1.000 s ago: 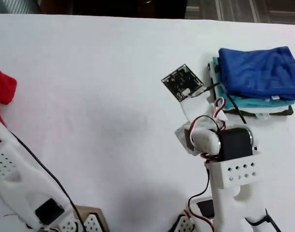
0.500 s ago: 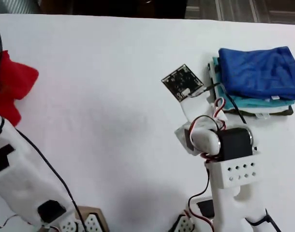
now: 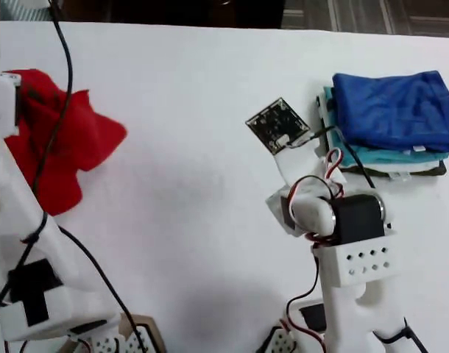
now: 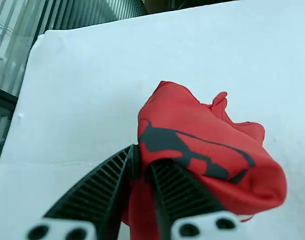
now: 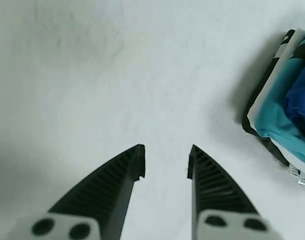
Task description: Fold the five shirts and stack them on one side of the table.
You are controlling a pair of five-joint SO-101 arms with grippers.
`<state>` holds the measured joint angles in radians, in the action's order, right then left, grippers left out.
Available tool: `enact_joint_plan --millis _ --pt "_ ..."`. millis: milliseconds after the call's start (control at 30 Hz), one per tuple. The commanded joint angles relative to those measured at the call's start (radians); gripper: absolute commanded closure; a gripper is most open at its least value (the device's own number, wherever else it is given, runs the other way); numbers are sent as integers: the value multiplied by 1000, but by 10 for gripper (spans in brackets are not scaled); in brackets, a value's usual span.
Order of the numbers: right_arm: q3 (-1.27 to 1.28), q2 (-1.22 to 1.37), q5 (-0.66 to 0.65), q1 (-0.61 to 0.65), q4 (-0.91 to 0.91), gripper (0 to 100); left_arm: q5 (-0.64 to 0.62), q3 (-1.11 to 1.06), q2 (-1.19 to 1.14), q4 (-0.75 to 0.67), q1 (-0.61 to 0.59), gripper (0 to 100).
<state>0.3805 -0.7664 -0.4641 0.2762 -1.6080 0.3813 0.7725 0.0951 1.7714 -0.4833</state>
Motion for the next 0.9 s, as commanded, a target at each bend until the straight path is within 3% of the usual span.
enact_joint_plan --millis 0,267,533,867 --pt "-2 -33 -2 -7 28 848 -21 -97 97 14 74 974" --pt "0 -25 -2 -189 99 848 -126 -415 255 14 272 974" --pt "80 -33 -2 -231 101 847 -140 -585 384 -17 494 973" --pt "92 -33 -2 -225 148 847 -140 -895 388 -213 522 973"
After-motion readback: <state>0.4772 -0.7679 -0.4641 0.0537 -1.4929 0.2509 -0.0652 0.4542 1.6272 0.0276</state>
